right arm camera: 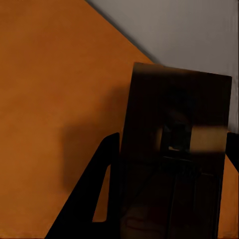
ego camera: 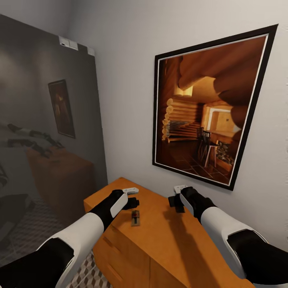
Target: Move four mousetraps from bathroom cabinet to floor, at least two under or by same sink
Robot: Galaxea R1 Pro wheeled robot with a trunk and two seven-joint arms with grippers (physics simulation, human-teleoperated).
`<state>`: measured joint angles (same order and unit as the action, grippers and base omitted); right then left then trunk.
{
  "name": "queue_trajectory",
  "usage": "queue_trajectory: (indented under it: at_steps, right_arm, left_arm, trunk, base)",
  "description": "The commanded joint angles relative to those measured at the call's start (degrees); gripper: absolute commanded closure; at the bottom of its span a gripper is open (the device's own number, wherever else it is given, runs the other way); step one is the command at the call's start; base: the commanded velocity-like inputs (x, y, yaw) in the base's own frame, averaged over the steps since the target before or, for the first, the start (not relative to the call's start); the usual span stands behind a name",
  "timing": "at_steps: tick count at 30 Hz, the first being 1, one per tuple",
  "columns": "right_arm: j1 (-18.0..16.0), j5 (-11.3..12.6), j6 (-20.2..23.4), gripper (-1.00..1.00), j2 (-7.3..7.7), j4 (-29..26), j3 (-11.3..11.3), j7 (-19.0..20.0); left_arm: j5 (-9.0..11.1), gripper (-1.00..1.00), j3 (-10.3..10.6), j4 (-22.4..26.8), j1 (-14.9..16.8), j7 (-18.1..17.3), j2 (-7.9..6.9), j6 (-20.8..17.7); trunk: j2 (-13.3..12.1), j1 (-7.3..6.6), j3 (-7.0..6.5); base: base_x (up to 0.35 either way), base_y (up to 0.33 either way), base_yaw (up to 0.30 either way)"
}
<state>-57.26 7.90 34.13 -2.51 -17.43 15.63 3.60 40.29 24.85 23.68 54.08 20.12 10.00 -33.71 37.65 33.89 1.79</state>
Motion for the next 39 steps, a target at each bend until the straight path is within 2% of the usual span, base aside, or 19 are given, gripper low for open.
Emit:
queue_trajectory:
  at_steps: [1,39]
  right_arm:
    - [0.0,0.7,0.2,1.0,0.05,0.0,0.5,-0.1]
    - [-0.1,0.5,0.2,1.0,0.09,0.0,0.5,-0.1]
  left_arm:
    - [0.4,-1.0,0.2,0.0,0.1,0.4,0.0,-0.1]
    - [0.3,-1.0,0.2,0.1,0.1,0.8,0.0,-0.1]
  trunk:
    - [0.1,0.02,0.12]
    - [0.1,0.02,0.12]
  base:
    - [-0.023,-0.042,0.0]
    - [-0.001,-0.002,0.0]
